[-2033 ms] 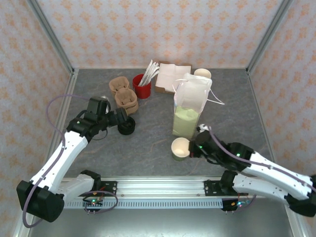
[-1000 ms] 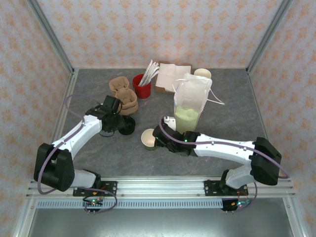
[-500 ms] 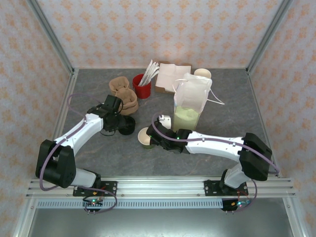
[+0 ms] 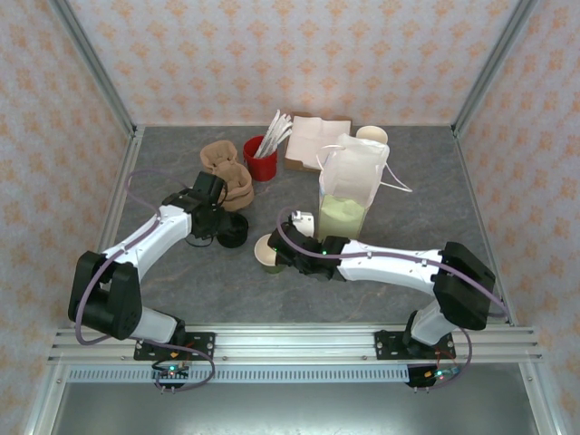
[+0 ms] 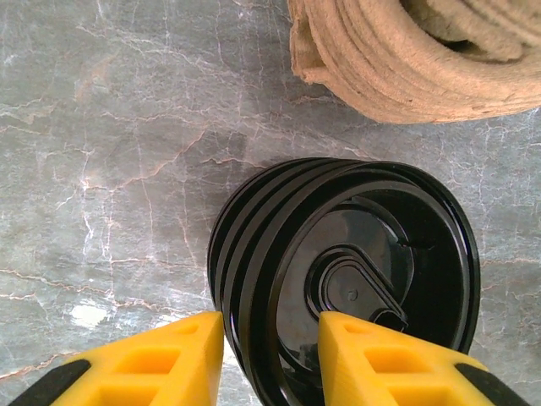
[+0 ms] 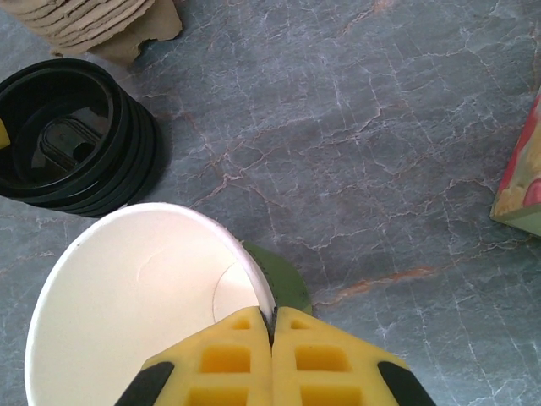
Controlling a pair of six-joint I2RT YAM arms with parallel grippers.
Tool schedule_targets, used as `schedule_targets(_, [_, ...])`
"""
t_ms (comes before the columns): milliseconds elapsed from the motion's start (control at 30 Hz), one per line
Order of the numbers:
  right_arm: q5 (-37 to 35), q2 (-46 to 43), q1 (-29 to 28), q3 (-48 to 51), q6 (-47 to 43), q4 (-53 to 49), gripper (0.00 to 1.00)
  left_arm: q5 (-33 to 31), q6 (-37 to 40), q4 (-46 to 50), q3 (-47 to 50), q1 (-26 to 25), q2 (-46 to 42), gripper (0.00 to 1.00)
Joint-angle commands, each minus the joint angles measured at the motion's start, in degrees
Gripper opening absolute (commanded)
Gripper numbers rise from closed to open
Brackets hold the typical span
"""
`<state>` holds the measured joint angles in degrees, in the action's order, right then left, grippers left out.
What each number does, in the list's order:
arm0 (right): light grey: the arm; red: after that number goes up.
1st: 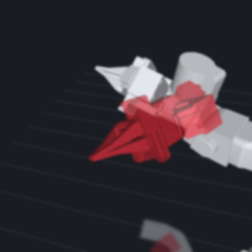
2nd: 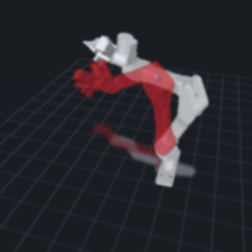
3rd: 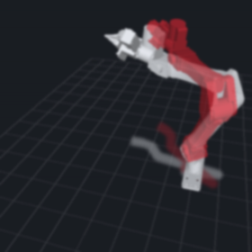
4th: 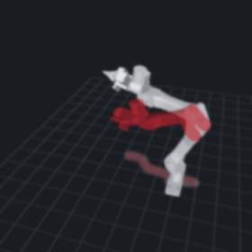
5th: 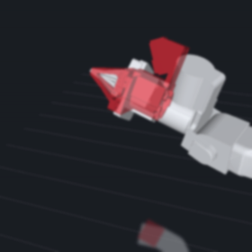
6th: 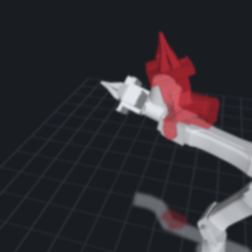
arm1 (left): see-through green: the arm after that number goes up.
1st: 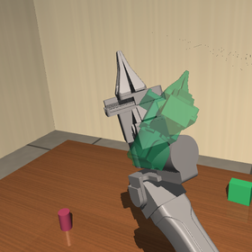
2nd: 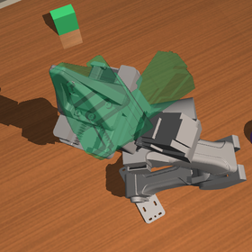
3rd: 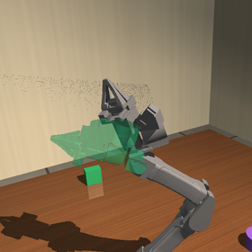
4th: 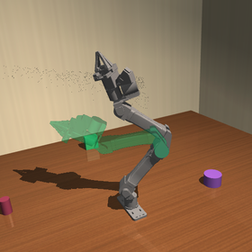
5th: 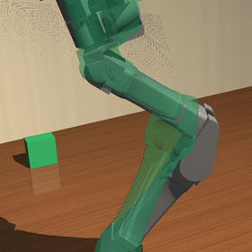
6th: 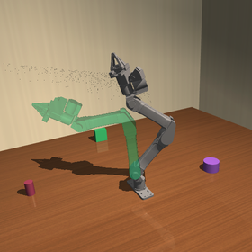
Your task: Pack the takeout coffee
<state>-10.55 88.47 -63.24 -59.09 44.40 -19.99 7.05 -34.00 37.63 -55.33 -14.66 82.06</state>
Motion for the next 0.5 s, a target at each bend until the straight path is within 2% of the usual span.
schedule_targets(0, [-1.1, 1.1, 0.4, -1.0, 0.8, 0.6, 0.06, -0.5, 1.2, -0.3, -1.5, -0.6, 1.0, 0.34])
schedule_targets(267, [-0.6, 0.8, 1.0, -1.9, 0.8, -0.1, 0.31, -0.9, 1.4, -0.3, -2.0, -0.6, 1.7, 0.29])
schedule_targets(367, [-0.5, 0.5, 1.1, -3.1, 0.6, -1.3, 0.35, -1.0, 1.3, -0.5, -1.9, -0.6, 1.6, 0.22])
schedule_targets(467, [-0.5, -0.2, 1.2, -4.3, 0.3, -2.6, 0.37, -0.9, 1.3, -0.5, -2.1, -0.6, 1.5, 0.22])
